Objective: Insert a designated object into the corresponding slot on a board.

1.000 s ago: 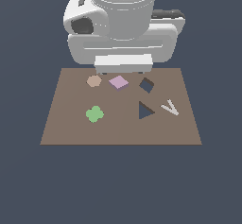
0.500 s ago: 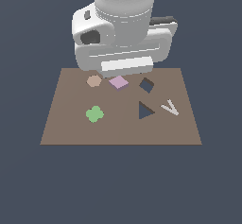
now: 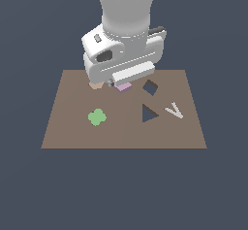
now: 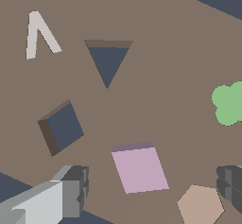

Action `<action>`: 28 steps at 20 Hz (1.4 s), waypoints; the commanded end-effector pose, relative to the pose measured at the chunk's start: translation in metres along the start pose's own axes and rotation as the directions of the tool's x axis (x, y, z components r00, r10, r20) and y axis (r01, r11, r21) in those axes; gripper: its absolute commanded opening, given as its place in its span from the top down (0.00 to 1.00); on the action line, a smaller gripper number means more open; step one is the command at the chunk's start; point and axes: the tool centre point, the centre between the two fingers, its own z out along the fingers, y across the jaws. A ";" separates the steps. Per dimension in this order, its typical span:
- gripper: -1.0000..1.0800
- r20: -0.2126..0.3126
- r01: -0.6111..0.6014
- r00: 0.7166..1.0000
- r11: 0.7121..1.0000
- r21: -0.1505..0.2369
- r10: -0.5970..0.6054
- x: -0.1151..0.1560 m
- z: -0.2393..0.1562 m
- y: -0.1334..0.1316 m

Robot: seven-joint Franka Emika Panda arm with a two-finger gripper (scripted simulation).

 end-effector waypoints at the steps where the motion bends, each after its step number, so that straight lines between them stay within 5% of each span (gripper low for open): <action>1: 0.04 0.000 0.075 0.997 0.997 0.000 -0.075 -0.006 0.012 -0.001; 13: 0.04 0.000 0.299 0.954 0.954 -0.003 -0.299 -0.025 0.049 -0.001; 28: 0.04 0.001 0.331 0.944 0.944 -0.004 -0.331 -0.028 0.070 0.001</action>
